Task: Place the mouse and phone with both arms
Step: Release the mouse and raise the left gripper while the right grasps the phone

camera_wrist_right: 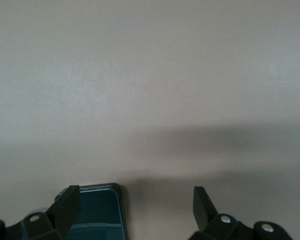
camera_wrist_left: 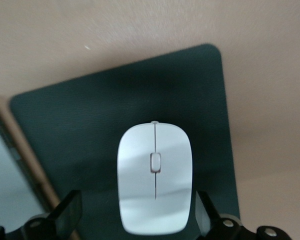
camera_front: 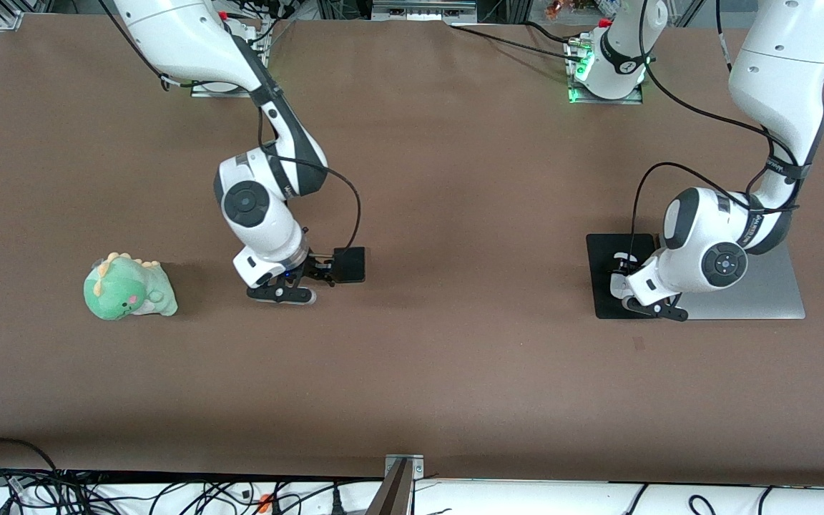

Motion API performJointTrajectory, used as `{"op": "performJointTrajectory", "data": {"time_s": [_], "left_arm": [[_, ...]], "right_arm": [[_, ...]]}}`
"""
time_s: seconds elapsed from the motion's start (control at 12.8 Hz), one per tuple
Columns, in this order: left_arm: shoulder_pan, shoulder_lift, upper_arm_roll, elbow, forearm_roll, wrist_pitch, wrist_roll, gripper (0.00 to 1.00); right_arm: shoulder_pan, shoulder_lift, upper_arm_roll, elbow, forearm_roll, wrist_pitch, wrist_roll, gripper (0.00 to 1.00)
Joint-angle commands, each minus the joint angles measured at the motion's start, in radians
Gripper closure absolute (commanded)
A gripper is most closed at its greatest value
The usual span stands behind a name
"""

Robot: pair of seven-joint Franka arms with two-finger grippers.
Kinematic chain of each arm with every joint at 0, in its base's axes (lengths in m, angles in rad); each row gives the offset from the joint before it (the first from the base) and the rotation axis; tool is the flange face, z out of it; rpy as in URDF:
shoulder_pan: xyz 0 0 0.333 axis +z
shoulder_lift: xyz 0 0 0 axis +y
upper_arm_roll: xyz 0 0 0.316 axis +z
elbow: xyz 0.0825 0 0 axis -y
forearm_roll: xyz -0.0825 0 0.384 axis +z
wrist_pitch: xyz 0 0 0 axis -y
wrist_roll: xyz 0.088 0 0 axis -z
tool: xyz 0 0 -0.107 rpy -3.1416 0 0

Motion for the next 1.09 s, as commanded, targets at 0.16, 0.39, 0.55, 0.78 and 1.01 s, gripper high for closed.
{"op": "performJointTrajectory", "data": {"time_s": [0.16,0.39,0.55,0.78,1.01], "left_arm": [[0.008,-0.158,-0.032,0.13,-0.046,-0.235,0.0,0.0],[0.014,-0.331,-0.029,0.151,-0.124,-0.333,-0.001,0.0],[0.014,-0.424,-0.03,0.212,-0.126,-0.436,-0.001,0.0],[0.014,-0.49,-0.033,0.326,-0.126,-0.603,-0.001,0.0],[0.006,-0.521,-0.035,0.35,-0.127,-0.659,-0.006,0.0]], "right_arm": [[0.091,0.032,-0.03,-0.021,-0.132,0.034,0.135,0.0],[0.099,0.041,-0.03,-0.015,-0.135,0.037,0.137,0.0],[0.118,0.047,-0.028,-0.012,-0.134,0.037,0.158,0.0],[0.141,0.056,-0.028,-0.003,-0.132,0.043,0.183,0.0],[0.154,0.078,-0.028,-0.001,-0.135,0.096,0.182,0.0]]}}
